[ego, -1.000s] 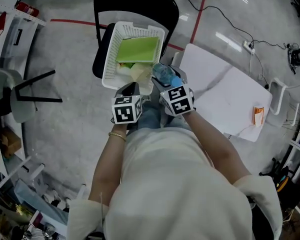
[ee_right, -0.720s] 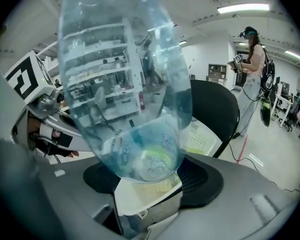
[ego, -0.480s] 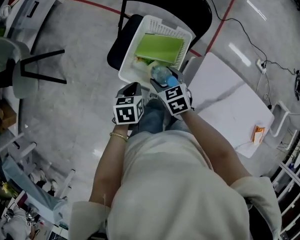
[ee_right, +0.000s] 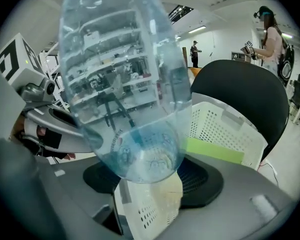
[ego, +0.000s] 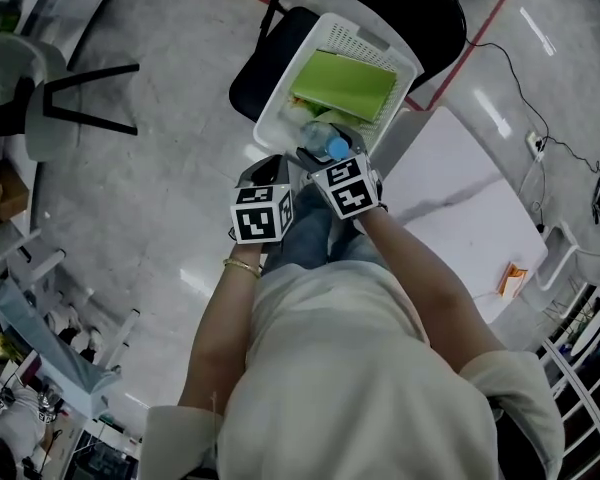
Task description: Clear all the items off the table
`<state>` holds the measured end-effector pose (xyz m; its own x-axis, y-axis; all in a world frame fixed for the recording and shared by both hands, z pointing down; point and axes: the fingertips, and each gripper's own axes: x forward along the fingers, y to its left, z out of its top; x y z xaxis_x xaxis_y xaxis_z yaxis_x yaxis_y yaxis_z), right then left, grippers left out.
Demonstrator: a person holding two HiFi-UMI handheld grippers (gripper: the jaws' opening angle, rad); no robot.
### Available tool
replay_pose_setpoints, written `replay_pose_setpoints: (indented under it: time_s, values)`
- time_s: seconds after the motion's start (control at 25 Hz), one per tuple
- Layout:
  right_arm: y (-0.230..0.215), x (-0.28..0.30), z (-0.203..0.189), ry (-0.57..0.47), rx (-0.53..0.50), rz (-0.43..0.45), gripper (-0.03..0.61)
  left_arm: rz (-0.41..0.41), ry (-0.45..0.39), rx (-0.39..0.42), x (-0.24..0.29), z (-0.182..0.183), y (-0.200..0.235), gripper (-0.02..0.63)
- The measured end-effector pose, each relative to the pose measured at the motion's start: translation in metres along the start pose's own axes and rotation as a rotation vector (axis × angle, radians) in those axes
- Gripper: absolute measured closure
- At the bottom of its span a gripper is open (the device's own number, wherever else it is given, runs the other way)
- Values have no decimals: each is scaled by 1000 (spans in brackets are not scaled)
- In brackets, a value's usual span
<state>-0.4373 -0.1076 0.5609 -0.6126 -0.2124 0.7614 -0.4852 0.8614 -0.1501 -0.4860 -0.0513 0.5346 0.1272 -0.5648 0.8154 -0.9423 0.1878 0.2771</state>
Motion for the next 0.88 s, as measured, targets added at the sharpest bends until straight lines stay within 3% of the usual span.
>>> replay_pose_setpoints:
  time_s: [0.32, 0.48, 0.88]
  values:
    - [5, 15, 7, -2, 16, 39, 247, 13, 1, -19, 3, 3, 10, 604]
    - [6, 14, 7, -10, 42, 54, 204, 14, 8, -15, 3, 1, 11, 604]
    - [-3, 4, -3, -7, 44, 22, 233, 3, 12, 1, 5, -1, 3, 604]
